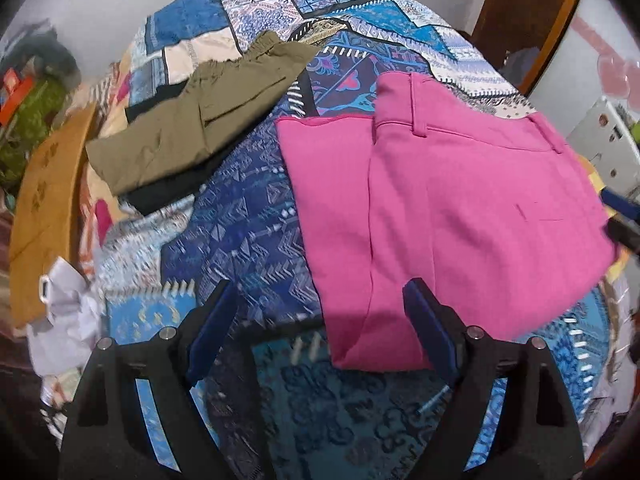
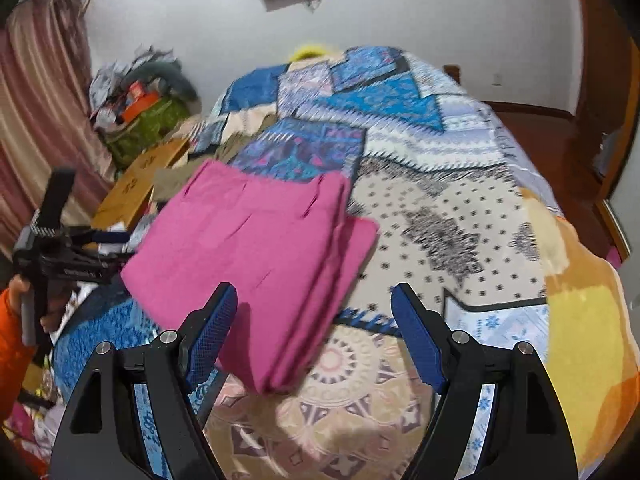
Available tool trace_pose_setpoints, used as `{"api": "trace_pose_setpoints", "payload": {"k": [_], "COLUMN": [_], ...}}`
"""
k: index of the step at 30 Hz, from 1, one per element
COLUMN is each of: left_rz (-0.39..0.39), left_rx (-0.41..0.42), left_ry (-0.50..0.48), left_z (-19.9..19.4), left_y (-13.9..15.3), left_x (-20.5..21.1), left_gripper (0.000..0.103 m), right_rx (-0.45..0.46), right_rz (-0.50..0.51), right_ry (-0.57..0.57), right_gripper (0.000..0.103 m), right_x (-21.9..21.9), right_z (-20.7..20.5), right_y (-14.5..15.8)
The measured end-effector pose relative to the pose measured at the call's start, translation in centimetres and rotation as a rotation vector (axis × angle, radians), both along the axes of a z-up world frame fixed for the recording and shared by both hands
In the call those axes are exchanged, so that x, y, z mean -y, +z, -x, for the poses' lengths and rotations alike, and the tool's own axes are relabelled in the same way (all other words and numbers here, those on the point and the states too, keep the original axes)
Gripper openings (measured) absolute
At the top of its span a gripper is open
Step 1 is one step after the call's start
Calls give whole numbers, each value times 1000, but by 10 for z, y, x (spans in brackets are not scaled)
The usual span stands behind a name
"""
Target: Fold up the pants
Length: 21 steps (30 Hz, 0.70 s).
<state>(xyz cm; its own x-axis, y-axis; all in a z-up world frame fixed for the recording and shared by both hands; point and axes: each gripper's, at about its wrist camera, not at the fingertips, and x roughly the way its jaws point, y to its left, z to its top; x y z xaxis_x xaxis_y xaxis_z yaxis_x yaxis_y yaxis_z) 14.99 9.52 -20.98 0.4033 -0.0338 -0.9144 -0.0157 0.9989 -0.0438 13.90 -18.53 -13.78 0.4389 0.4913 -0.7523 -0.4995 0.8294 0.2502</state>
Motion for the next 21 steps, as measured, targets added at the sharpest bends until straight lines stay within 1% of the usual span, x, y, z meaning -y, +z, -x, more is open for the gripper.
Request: {"api": "trace_pose_setpoints", "payload": {"k": [3,5,7,8,9,12,14,16,19,21], "left_rz": [31,35,20,-3,-24,-44,-58,-64,-54,-51], "left_rx": [7,13,18,18,17,27,55,106,181,226], "left_ry": [15,23,33,39,44,61,67,57,5,-39], "left_z": [4,9,14,15,17,20,20,18,10,3], "left_y": [-2,-3,-2,-2,-1,3,11,25,47,59], "left_x": [-6,-11,-16,-18,-20,-26,-27,-22,-7,6], "left_gripper": [86,88,88,88,88,88,88,88,88,88], "right_rx": [-23,-43,-49,-41,-29,-24,-17,0,42,66], "right_rz": [39,19,16,28,54,84,80,74,39,16], "right_ry": [25,25,14,7,-3,-11,-19,-19,-5,24], "right_gripper": [76,76,76,76,72,70,69,68,68,68], "right_x": [-4,1,7,8,11,17,20,20,13,2], "right_z": [0,-1,-2,-1,-1,-1,-2,-2,-4,-6], "right_y": [-13,-17,-18,-17,-16,-14,-10,-3,10,18]}}
